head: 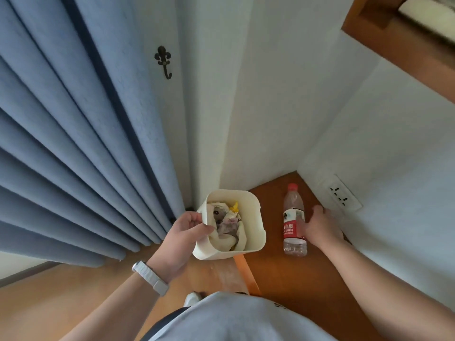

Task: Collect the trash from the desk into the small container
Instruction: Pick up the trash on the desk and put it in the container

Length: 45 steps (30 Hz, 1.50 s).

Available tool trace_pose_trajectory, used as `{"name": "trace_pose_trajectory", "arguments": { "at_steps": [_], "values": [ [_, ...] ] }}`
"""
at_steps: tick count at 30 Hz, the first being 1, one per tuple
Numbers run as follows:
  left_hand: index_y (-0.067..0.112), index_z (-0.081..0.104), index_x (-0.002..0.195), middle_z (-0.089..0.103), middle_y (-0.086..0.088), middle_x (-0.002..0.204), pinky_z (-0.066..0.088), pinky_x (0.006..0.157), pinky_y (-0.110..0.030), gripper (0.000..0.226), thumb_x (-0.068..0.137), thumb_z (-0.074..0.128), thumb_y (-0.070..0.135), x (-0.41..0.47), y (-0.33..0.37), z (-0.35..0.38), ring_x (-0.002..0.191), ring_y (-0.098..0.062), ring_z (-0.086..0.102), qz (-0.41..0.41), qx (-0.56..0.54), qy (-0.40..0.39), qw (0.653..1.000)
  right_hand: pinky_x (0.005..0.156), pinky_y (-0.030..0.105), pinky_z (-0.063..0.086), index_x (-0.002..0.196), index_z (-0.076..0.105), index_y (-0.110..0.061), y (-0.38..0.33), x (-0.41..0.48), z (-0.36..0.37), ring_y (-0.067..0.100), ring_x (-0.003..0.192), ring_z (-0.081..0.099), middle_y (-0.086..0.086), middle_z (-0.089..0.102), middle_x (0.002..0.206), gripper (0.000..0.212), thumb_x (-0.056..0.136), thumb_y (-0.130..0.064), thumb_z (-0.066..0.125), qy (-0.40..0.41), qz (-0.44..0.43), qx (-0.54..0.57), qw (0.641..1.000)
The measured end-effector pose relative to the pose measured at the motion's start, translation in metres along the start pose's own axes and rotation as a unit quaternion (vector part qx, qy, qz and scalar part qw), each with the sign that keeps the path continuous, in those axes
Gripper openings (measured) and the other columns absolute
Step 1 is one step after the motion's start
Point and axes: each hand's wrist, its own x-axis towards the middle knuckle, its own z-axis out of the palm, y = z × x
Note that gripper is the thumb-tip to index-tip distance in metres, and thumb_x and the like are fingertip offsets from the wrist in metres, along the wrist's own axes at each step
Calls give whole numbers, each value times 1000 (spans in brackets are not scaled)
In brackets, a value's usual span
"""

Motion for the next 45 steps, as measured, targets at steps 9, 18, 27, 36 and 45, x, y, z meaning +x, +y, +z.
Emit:
{"name": "trace_pose_trajectory", "arguments": {
  "at_steps": [9, 18, 27, 36, 45],
  "values": [
    [2, 60, 101, 66, -20, 91, 51, 77, -40, 46, 63, 76, 20, 18, 12, 22, 80, -30, 65, -8, 22, -11, 1000, 75, 39, 60, 110, 52, -20, -8, 11, 23, 13, 79, 69, -6, 65, 88, 46, 83, -55, 64, -110, 30, 137, 984],
    [-4, 56, 111, 68, -24, 94, 55, 56, -25, 46, 71, 68, 15, 26, 25, 29, 68, -23, 70, -7, 35, -36, 999, 66, 28, 60, 116, 54, -20, -4, 4, 20, 15, 78, 72, 0, 70, 93, 41, 84, -38, 72, -214, 79, 254, 940],
    [0, 55, 114, 67, -34, 113, 58, 74, -42, 49, 71, 71, 18, 26, 29, 15, 83, -36, 71, 2, 24, -29, 999, 69, 23, 54, 120, 51, -23, -42, -60, -81, 5, 95, 65, -9, 65, 106, 50, 79, -30, 79, 40, -100, 472, 875],
    [-1, 58, 115, 69, -30, 107, 55, 87, -48, 51, 70, 74, 18, 13, 34, 10, 88, -37, 70, 19, 30, -38, 999, 85, 36, 59, 125, 48, -28, -126, -113, -89, 9, 105, 64, -7, 64, 112, 69, 66, -50, 79, -61, -228, 461, 856],
    [-1, 57, 110, 69, -24, 97, 57, 80, -40, 49, 67, 76, 13, 0, 37, 4, 85, -33, 70, 40, 18, -42, 998, 77, 25, 59, 117, 41, -32, -160, -124, -55, 6, 93, 63, -13, 61, 105, 63, 71, -38, 83, -19, -210, 385, 899]
  ]
}}
